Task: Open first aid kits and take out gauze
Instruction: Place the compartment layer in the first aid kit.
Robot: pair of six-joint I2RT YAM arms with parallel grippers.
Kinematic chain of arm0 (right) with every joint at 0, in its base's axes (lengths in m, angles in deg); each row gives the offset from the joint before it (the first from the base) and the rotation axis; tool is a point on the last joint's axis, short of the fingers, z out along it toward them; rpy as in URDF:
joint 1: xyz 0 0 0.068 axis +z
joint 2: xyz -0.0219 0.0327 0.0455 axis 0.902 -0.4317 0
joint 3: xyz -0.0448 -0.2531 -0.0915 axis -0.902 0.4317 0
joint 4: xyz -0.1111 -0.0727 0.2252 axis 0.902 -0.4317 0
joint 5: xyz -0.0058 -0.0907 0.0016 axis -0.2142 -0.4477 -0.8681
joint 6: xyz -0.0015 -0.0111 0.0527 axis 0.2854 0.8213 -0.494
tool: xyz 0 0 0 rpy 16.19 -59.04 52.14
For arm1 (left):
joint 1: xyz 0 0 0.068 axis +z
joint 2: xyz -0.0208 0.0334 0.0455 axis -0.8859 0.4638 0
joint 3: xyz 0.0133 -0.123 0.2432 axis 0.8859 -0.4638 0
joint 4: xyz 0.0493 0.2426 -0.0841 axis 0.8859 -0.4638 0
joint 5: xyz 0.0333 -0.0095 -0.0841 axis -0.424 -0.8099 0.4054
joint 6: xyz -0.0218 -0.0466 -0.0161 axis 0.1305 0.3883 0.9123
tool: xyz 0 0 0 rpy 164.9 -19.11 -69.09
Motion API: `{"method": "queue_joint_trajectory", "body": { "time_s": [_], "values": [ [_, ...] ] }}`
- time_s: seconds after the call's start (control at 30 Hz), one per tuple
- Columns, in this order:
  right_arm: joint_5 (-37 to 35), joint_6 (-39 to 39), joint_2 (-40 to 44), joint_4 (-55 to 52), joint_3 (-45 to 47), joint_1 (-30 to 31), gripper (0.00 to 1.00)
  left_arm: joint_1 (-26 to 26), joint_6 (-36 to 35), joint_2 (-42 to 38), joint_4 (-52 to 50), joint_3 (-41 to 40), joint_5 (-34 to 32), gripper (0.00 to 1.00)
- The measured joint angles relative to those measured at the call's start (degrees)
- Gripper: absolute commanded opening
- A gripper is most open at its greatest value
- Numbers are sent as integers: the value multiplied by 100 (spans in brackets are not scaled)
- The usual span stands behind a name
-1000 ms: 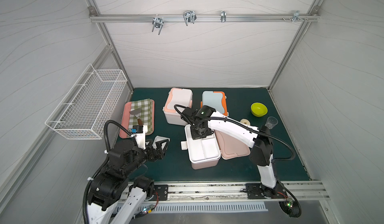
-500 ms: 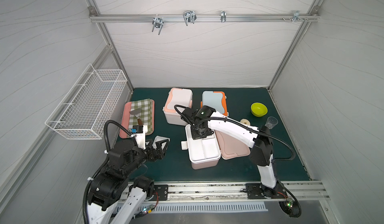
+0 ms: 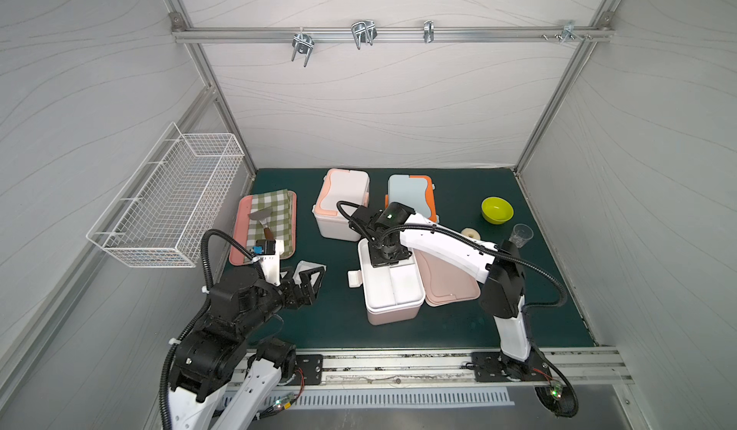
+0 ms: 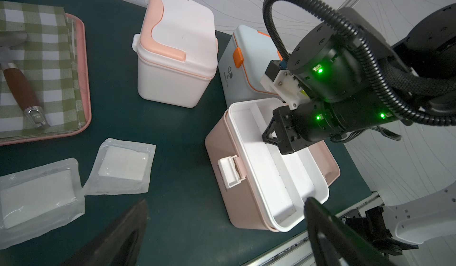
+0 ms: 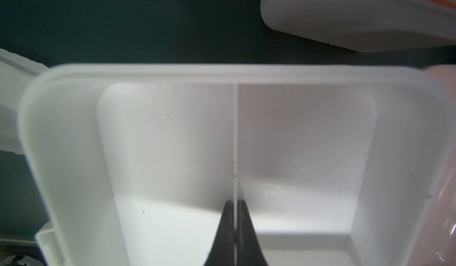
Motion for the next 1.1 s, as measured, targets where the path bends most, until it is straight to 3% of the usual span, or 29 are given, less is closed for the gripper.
{"method": "queue_joint_trajectory", "body": {
  "time_s": [0.53, 0.67, 0.83, 0.9, 1.1],
  "values": [
    [490, 57, 0, 459, 363, -35, 0, 0, 0, 28, 0, 0, 0, 99],
    [577, 2, 35, 540, 444, -83, 28, 0, 0, 28, 0, 0, 0, 99],
    [745, 7, 337, 726, 791, -190, 82, 0, -2, 42, 0, 0, 11, 99],
    [769, 26, 564, 798, 975, -225, 97, 0, -11, 68, 0, 0, 17, 99],
    [946, 337, 1648, 1226, 1550, -428, 99, 0, -13, 426, -42, 63, 52, 99]
  ]
}}
